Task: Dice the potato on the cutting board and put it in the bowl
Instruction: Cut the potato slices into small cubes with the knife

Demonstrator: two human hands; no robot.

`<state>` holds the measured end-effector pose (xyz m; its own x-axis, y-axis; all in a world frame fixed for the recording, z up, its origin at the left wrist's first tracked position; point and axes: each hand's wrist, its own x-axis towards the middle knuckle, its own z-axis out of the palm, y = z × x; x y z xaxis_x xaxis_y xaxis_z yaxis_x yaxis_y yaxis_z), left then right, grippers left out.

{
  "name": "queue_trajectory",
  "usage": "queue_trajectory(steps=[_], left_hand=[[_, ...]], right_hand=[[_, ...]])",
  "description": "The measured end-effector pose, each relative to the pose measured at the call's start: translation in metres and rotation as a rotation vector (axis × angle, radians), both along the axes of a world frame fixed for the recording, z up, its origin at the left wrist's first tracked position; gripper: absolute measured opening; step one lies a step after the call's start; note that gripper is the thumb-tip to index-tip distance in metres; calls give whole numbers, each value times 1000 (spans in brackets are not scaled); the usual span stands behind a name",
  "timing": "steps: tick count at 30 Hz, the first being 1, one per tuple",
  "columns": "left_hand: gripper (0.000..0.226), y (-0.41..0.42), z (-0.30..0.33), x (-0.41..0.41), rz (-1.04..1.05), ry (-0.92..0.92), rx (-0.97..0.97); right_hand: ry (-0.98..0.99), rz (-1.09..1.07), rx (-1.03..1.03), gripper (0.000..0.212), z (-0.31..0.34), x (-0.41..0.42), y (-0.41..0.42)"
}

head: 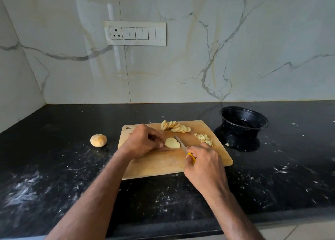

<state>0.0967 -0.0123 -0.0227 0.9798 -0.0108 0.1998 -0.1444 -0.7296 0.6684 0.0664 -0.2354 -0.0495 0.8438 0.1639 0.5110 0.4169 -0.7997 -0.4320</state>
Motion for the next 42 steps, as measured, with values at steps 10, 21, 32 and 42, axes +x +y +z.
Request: queue_trajectory(steps=[10, 21, 32, 42], left_hand=[[19, -11, -4, 3, 23, -37, -47], [25, -17, -7, 4, 77, -52, 21], [37, -31, -15, 10, 224, -124, 194], [30, -35, -22, 14, 268, -136, 175]], right_hand=[[-21, 55, -70, 30, 1, -4, 4], [-58, 40, -40, 37, 1, -7, 6], [-45, 21, -80, 30, 7, -6, 12], [-11, 48, -117, 32, 4, -3, 16]])
